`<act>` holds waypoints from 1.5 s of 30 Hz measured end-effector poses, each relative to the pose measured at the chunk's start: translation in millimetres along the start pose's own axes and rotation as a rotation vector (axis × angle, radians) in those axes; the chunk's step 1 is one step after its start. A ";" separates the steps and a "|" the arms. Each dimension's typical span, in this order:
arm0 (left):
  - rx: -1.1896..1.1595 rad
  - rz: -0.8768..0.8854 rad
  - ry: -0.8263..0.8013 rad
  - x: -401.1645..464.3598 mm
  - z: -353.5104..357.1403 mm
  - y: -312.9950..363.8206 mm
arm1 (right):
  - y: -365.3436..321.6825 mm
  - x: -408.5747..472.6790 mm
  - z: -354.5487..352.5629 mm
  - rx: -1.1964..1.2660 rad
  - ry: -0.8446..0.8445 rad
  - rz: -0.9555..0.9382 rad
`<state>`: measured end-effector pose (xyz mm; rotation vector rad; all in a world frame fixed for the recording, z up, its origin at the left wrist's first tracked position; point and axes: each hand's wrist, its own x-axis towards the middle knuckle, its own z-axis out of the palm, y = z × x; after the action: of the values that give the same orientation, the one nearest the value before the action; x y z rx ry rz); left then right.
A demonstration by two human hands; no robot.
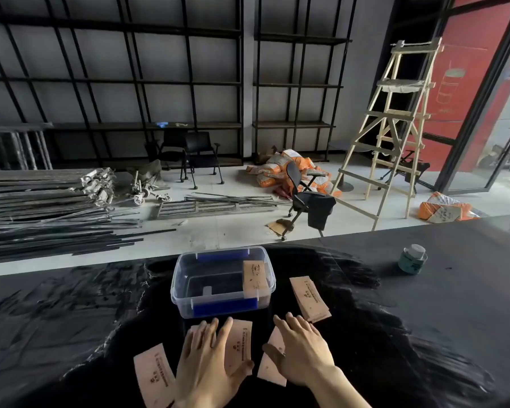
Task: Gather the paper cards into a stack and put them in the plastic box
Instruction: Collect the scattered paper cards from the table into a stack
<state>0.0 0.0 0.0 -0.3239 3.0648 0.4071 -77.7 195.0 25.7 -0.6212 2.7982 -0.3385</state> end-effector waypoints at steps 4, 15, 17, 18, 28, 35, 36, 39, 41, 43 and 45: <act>0.053 0.010 -0.047 -2.9 6.4 4.9 | 3.9 -1.4 4.0 -0.032 -0.059 -0.033; 0.017 -0.060 -0.025 -4.7 21.3 22.2 | 18.1 1.6 13.8 -0.116 -0.089 -0.074; -0.052 -0.106 -0.019 -3.2 17.2 28.1 | 22.9 3.0 13.6 -0.113 -0.091 -0.085; -0.079 -0.137 -0.028 -1.4 16.1 30.4 | 25.5 4.7 13.3 -0.105 -0.090 -0.093; -0.479 -0.084 0.033 2.4 19.7 22.3 | 52.4 0.4 25.0 0.103 0.235 -0.217; -0.803 -0.057 0.063 -3.8 14.5 27.7 | 44.6 -0.1 36.3 0.132 0.352 -0.149; -0.827 -0.060 0.081 -5.3 12.9 29.3 | 44.0 0.0 37.0 0.136 0.349 -0.148; -0.881 -0.027 0.073 -6.2 12.3 30.0 | 43.4 0.5 41.6 0.139 0.324 -0.145; -0.826 0.010 0.038 -4.1 13.3 29.2 | 42.6 1.8 44.5 0.139 0.330 -0.144; -0.768 0.040 0.084 -1.5 15.8 29.4 | 41.3 3.4 46.7 0.135 0.326 -0.146; -0.726 0.040 0.146 1.9 19.0 27.7 | 40.7 4.8 48.6 0.146 0.330 -0.149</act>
<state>-7.6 30.7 -11.4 -0.3115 2.9291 1.5541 -83.1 220.6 -32.3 -0.8060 3.0028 -0.7292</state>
